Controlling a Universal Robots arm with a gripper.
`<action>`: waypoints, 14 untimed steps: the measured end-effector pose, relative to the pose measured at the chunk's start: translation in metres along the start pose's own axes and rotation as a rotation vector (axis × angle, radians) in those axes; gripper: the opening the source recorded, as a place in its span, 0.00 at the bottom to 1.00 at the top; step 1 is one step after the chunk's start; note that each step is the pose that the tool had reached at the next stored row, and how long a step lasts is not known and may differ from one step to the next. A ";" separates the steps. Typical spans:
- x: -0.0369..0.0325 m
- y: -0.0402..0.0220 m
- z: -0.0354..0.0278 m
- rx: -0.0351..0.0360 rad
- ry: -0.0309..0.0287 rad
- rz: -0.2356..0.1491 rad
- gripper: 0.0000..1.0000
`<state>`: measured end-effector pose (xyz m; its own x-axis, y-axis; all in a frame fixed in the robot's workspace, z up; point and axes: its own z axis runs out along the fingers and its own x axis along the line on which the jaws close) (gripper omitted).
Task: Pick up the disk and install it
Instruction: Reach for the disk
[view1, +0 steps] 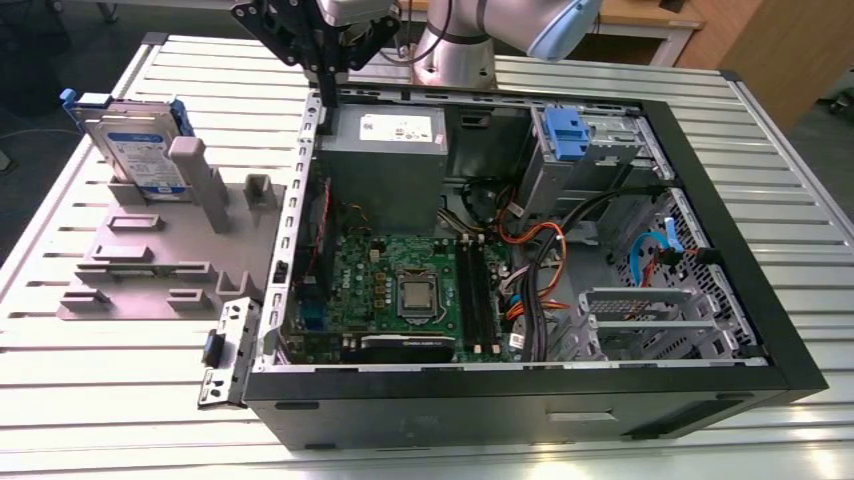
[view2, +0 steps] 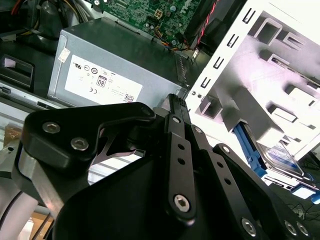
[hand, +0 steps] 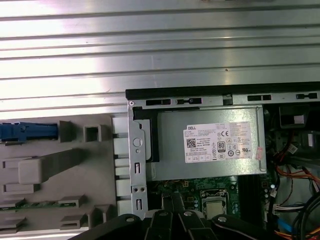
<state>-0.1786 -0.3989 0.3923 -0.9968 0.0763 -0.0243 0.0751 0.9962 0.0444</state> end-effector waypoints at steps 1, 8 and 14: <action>0.0001 0.0000 0.0000 -0.0001 -0.0001 0.000 0.11; 0.0013 -0.0001 0.0001 0.0000 0.0001 0.000 0.11; 0.0032 -0.0002 0.0001 -0.0001 0.0001 0.000 0.11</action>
<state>-0.1818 -0.3989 0.3921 -0.9968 0.0762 -0.0242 0.0751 0.9962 0.0445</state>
